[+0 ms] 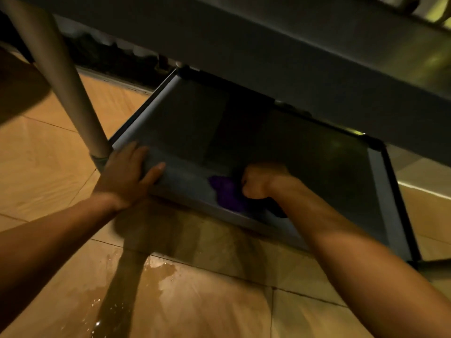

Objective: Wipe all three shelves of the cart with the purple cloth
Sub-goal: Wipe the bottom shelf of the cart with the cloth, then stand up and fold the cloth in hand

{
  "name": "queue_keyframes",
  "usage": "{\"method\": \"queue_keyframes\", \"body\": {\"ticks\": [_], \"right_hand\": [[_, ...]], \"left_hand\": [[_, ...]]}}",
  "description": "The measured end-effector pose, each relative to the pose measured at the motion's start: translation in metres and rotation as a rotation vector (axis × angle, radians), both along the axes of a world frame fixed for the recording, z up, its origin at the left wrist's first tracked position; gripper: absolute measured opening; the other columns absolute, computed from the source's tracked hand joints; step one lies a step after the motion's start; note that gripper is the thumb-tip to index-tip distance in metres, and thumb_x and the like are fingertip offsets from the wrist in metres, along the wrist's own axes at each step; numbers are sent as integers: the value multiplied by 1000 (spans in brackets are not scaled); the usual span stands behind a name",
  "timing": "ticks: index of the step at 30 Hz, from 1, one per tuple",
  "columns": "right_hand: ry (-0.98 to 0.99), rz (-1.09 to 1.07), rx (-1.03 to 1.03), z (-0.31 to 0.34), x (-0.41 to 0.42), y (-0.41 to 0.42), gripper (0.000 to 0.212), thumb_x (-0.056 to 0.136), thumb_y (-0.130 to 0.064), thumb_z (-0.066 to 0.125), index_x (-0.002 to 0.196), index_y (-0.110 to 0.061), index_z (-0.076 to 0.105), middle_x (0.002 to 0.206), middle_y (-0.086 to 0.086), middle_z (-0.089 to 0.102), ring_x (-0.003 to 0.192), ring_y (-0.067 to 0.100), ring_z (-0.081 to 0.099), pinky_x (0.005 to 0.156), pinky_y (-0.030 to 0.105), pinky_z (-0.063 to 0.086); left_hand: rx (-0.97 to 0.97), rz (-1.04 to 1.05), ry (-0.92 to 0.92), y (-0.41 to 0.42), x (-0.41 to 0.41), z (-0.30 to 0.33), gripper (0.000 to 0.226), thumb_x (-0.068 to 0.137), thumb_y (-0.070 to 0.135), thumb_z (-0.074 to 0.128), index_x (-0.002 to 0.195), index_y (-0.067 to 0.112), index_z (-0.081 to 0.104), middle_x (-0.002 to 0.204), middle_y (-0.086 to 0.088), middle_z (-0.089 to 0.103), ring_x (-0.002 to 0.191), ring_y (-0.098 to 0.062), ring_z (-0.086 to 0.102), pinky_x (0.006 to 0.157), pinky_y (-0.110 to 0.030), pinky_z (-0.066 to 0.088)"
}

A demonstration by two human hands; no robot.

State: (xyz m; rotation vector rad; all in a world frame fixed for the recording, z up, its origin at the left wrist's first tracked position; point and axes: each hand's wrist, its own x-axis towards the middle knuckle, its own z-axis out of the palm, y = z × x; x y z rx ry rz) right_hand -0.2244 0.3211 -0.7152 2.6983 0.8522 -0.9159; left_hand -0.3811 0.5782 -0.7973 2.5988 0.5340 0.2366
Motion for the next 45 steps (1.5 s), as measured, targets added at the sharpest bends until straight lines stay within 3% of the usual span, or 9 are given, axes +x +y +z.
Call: {"method": "queue_keyframes", "body": {"ticks": [6, 9, 12, 16, 20, 30, 35, 39, 45], "right_hand": [[98, -211, 544, 46, -20, -58, 37, 80, -23, 68, 112, -42, 69, 108, -8, 70, 98, 15, 67, 84, 31, 56], [398, -323, 904, 67, -44, -61, 45, 70, -18, 69, 108, -42, 70, 107, -8, 74, 99, 11, 71, 87, 26, 58], [621, -450, 1193, 82, -63, -56, 55, 67, -8, 67, 117, -29, 70, 116, 2, 73, 106, 16, 70, 94, 28, 56], [1077, -671, 1402, 91, -82, -40, 54, 75, -12, 64, 130, -11, 63, 121, 14, 70, 110, 26, 68, 102, 37, 51], [1204, -801, 1369, 94, -101, -6, 48, 83, -23, 64, 128, -6, 62, 126, 18, 67, 108, 26, 69, 97, 35, 56], [862, -279, 877, 151, -124, 40, 44, 75, -38, 86, 115, -38, 69, 115, -2, 76, 106, 19, 73, 93, 37, 59], [838, -435, 1060, 219, -141, 48, 45, 67, -30, 89, 110, -29, 75, 112, 5, 77, 104, 24, 73, 96, 41, 57], [867, -561, 1072, 277, -154, 50, 50, 69, -40, 90, 114, -26, 74, 115, 8, 76, 107, 29, 72, 94, 43, 58], [795, -653, 971, 360, -178, 43, 38, 82, -51, 77, 118, -40, 70, 121, -4, 74, 113, 18, 70, 98, 44, 56]], "left_hand": [[-252, -183, 93, -73, 14, 68, 52, 92, 57, 53, 134, 27, 54, 125, 4, 56, 109, -15, 54, 85, -27, 42], [-711, -191, 142, -110, 9, 107, 62, 85, 61, 57, 139, 31, 48, 122, 12, 56, 106, -7, 58, 82, -19, 46], [-1015, -195, 57, -129, 6, 140, 26, 94, 43, 60, 115, 28, 62, 108, 6, 71, 85, 2, 71, 70, -12, 54], [-1074, -110, 0, -122, -7, 168, 28, 91, 37, 67, 109, 16, 69, 99, -3, 77, 80, -6, 74, 69, -17, 56], [-878, -123, 37, -87, -29, 185, 35, 86, 50, 71, 107, 22, 70, 95, 3, 78, 84, -7, 74, 76, -23, 59], [-923, -197, 173, -25, -75, 244, 39, 76, 49, 77, 109, 30, 69, 101, 7, 74, 95, -13, 73, 78, -30, 62], [-1049, 158, -127, -50, -95, 284, 69, 64, 65, 83, 118, 29, 59, 103, 7, 69, 88, -9, 70, 60, -16, 51], [-1302, 382, -60, -77, -110, 322, 110, 47, 93, 66, 134, 26, 54, 118, 2, 66, 105, -19, 66, 76, -35, 58], [-1446, 443, 70, -100, -144, 407, 67, 60, 85, 67, 105, 35, 67, 103, 9, 74, 94, -11, 73, 70, -25, 61]]}}
